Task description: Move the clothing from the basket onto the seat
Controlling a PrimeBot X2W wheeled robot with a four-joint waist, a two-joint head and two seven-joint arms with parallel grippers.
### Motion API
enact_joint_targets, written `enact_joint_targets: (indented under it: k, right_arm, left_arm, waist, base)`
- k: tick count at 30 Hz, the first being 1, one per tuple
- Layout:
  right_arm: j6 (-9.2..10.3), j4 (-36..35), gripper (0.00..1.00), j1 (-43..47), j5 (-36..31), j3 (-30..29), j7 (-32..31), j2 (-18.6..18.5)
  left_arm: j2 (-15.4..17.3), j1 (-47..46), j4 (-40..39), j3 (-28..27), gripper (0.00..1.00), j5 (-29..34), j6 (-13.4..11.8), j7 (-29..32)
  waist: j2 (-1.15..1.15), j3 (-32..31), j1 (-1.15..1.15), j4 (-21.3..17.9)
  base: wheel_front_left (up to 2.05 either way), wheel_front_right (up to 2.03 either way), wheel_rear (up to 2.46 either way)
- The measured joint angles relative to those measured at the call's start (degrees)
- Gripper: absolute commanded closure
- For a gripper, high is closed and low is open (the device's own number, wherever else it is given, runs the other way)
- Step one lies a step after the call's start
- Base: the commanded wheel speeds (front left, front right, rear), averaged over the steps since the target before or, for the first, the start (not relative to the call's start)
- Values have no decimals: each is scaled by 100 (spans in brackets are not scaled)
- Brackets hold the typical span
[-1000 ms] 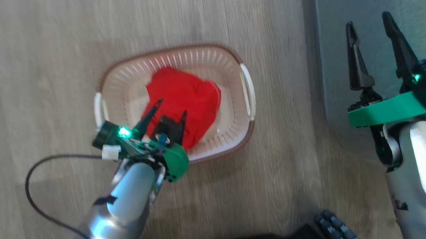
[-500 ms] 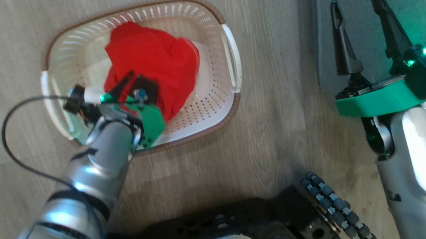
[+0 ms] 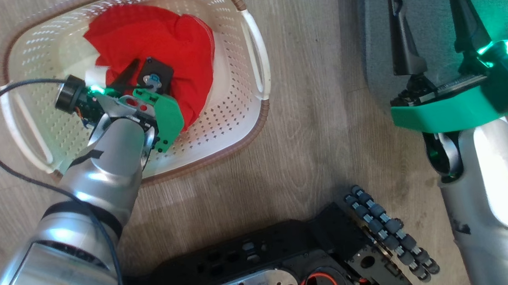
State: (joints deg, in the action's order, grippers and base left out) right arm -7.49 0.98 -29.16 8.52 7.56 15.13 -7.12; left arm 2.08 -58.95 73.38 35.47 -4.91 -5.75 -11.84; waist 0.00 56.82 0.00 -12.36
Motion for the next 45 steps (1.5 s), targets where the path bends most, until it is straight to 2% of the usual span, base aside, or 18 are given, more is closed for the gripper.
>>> enact_joint_targets:
  k: [3,4,5,15,27,33,40,45]
  right_arm:
    - [1,25,0,-55,-47,42,0,51]
    - [1,41,0,-72,-47,53,0,67]
    - [2,42,0,-75,-48,54,0,88]
    - [0,288,0,-112,-78,82,-2,151]
    - [-1,723,0,40,-94,-13,-8,111]
    - [-1,975,0,340,-96,-8,-9,-23]
    - [-1,1145,0,630,-96,-7,-9,-35]
    - [-1,1276,0,993,-96,-18,-9,-34]
  left_arm:
    - [10,-29,20,36,0,-23,35,186]
    - [13,-31,26,31,63,-35,98,279]
    - [16,-34,33,32,100,-62,152,344]
    - [40,-22,93,43,100,-155,213,314]
    - [18,842,49,31,100,-668,368,-144]
    - [3,1406,-442,192,100,-1083,438,-235]
    - [0,1966,-1321,124,100,-1589,315,-235]
    - [-4,2412,-2128,-404,100,-1642,267,-236]
  waist:
    - [0,31,0,-66]
    - [0,37,0,-81]
    - [0,43,0,-91]
    - [0,-176,1,-86]
    - [0,-1359,0,176]
    - [0,-2097,0,401]
    - [0,-2984,0,664]
    - [1,-3695,0,859]
  base:
    - [0,0,0]
    - [0,0,0]
    - [0,0,0]
    - [0,0,0]
    - [0,0,0]
    - [0,0,0]
    - [0,0,0]
    - [0,0,0]
